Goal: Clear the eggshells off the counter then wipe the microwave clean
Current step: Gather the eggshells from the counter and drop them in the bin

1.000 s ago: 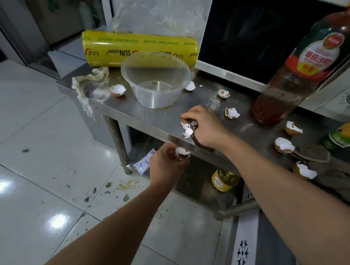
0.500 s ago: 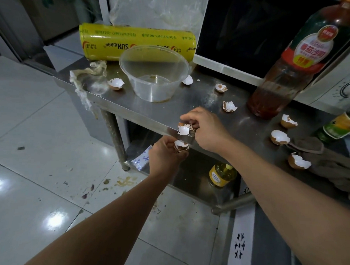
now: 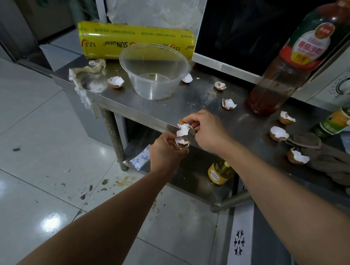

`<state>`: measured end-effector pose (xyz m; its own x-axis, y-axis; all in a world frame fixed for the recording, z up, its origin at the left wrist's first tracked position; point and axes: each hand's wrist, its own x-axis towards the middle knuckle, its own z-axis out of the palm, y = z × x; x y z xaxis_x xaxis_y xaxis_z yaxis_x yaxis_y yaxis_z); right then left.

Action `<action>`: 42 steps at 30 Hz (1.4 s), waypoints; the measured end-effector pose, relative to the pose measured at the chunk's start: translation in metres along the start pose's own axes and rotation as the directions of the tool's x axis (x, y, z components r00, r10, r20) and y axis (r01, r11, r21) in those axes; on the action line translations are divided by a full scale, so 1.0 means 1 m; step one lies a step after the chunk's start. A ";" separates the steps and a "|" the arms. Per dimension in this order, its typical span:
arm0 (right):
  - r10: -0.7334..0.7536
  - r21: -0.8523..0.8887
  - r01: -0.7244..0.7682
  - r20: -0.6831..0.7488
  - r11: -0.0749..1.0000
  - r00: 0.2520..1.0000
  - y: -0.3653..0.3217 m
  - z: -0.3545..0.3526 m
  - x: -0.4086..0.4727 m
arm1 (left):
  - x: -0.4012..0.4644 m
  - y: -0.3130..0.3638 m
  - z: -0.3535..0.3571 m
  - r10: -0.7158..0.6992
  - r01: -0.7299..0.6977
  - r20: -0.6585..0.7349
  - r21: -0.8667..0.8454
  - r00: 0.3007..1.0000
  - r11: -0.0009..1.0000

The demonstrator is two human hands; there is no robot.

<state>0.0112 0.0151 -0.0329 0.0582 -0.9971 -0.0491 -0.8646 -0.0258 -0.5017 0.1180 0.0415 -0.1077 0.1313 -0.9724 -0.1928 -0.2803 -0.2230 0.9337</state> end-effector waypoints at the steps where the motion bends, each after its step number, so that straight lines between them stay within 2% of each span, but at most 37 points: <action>1: 0.004 0.000 -0.004 -0.004 1.000 1.000 0.000 0.001 0.000 | 0.000 0.000 0.001 -0.001 0.001 0.001 -0.008 1.000 1.000; 8: 0.051 0.036 -0.050 -0.047 0.998 0.998 -0.002 0.001 -0.004 | 0.001 -0.002 0.004 -0.001 0.000 -0.022 -0.002 1.000 1.000; 14: 0.113 0.134 -0.104 -0.062 0.986 0.992 -0.002 0.007 -0.008 | 0.001 -0.002 0.005 0.019 -0.019 -0.031 0.000 0.999 1.000; 20: 0.109 0.234 -0.082 -0.105 0.969 0.988 0.000 0.008 -0.011 | -0.001 -0.003 0.003 0.012 -0.012 -0.013 -0.014 1.000 1.000; 23: 0.055 0.171 -0.034 -0.119 0.985 0.991 -0.003 0.000 -0.003 | 0.000 -0.002 -0.001 -0.003 0.003 0.000 -0.032 1.000 0.999; 26: -0.045 0.008 0.045 0.008 0.999 0.999 -0.011 -0.003 0.008 | 0.003 -0.002 -0.007 -0.005 0.004 -0.013 -0.044 1.000 0.999; 29: -0.106 -0.099 0.110 0.046 0.989 0.993 -0.015 0.000 0.011 | 0.005 -0.002 -0.010 -0.006 0.005 -0.019 -0.040 1.000 0.999; 38: -0.098 -0.033 0.100 0.056 0.994 0.994 -0.016 0.001 -0.008 | 0.004 0.000 -0.004 0.015 -0.014 -0.021 0.039 1.000 0.999; 42: -0.005 0.044 0.007 -0.031 0.999 1.000 -0.006 -0.003 -0.015 | 0.003 -0.002 -0.004 0.023 -0.022 -0.018 0.052 1.000 0.998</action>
<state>0.0140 0.0300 -0.0267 0.0476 -0.9987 -0.0199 -0.8414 -0.0293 -0.5397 0.1231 0.0395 -0.1091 0.1417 -0.9759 -0.1660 -0.3324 -0.2048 0.9206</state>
